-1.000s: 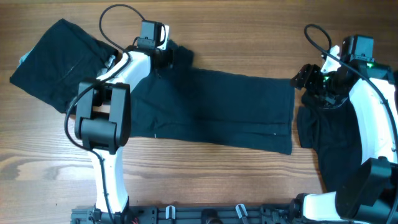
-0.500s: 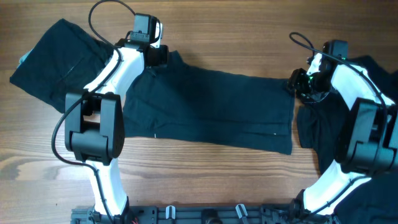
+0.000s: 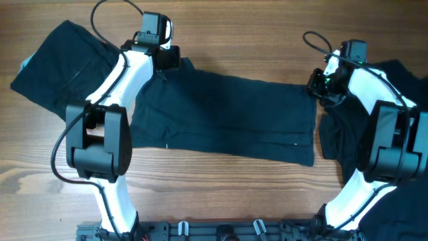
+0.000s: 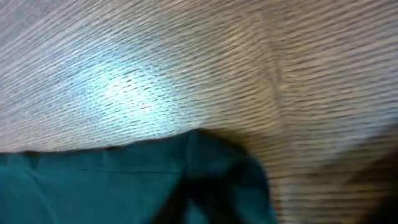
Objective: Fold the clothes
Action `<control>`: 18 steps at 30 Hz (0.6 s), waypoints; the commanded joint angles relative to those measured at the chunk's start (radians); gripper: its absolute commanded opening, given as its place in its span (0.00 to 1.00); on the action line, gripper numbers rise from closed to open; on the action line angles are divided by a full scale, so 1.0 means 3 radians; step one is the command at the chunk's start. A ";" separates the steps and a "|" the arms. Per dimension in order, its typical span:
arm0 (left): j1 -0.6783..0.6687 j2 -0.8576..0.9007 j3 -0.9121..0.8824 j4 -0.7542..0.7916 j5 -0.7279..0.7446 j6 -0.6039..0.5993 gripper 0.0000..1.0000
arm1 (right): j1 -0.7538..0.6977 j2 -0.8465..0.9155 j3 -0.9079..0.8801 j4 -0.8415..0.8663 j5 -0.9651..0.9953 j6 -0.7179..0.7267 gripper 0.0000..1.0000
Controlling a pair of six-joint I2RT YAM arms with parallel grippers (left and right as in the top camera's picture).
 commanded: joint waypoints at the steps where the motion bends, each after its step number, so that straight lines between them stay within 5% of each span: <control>1: 0.0006 -0.0141 0.0045 -0.0009 -0.0032 -0.0056 0.04 | 0.0027 0.0046 0.0047 -0.0050 0.0214 -0.0017 0.04; 7: 0.0008 -0.0379 0.0045 -0.0209 -0.0146 -0.0053 0.04 | 0.0000 -0.0561 0.0086 -0.0342 0.0247 -0.0100 0.04; 18: 0.0008 -0.0379 0.0045 -0.0635 -0.0209 -0.0055 0.04 | -0.0009 -0.0675 0.0086 -0.0675 0.0282 -0.0103 0.04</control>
